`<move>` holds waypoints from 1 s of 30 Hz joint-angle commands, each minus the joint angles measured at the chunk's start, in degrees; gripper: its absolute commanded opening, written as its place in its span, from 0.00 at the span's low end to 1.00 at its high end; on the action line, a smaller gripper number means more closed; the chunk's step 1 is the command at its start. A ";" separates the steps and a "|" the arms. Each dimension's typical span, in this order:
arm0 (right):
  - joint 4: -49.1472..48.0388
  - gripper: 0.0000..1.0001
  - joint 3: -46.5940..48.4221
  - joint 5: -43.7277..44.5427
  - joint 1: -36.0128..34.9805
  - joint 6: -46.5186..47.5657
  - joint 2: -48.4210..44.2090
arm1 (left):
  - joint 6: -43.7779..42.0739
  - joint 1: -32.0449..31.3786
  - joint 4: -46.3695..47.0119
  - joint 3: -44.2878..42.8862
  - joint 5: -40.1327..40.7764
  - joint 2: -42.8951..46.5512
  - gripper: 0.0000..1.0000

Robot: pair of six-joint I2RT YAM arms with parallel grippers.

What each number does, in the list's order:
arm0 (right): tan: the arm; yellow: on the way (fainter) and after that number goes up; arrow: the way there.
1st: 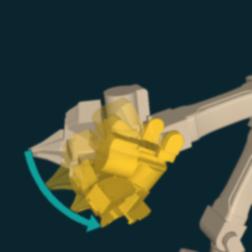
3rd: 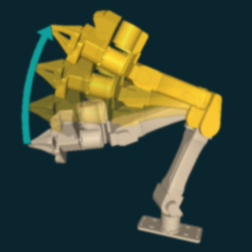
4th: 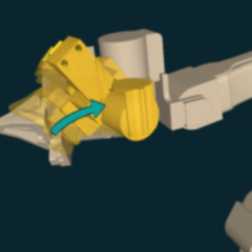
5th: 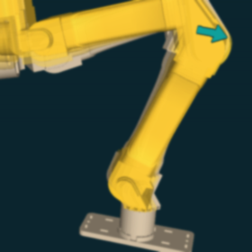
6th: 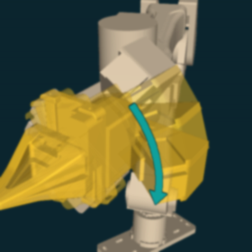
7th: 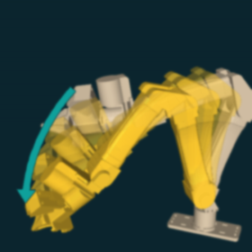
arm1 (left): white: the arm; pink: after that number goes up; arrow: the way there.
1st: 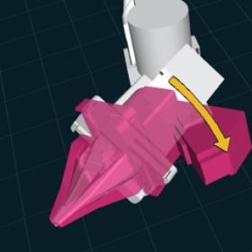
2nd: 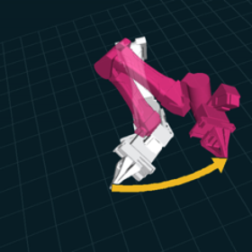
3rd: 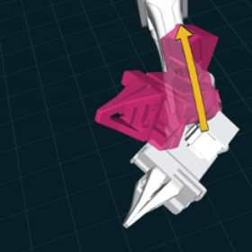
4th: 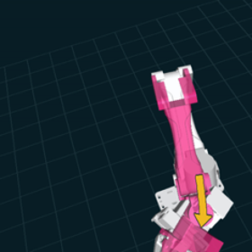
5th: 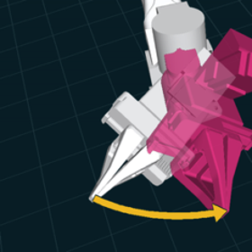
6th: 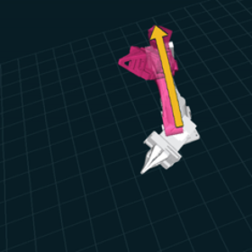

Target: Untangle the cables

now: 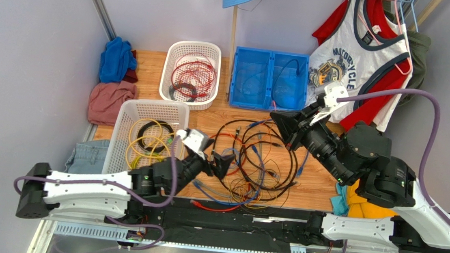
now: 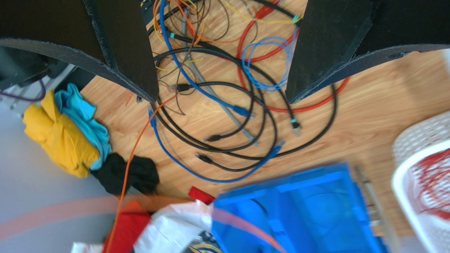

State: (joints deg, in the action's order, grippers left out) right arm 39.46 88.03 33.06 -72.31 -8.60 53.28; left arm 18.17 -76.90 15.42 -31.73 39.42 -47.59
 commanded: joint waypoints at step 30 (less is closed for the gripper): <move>5.01 0.00 3.64 -10.21 0.07 -11.17 -2.12 | -10.18 5.18 72.12 -6.42 -24.74 -51.37 0.52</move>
State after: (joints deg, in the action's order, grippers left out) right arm 44.16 91.72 24.05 -72.31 -18.48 51.94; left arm 4.38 -74.24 73.97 -36.16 15.29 -98.24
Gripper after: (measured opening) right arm 0.010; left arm 0.648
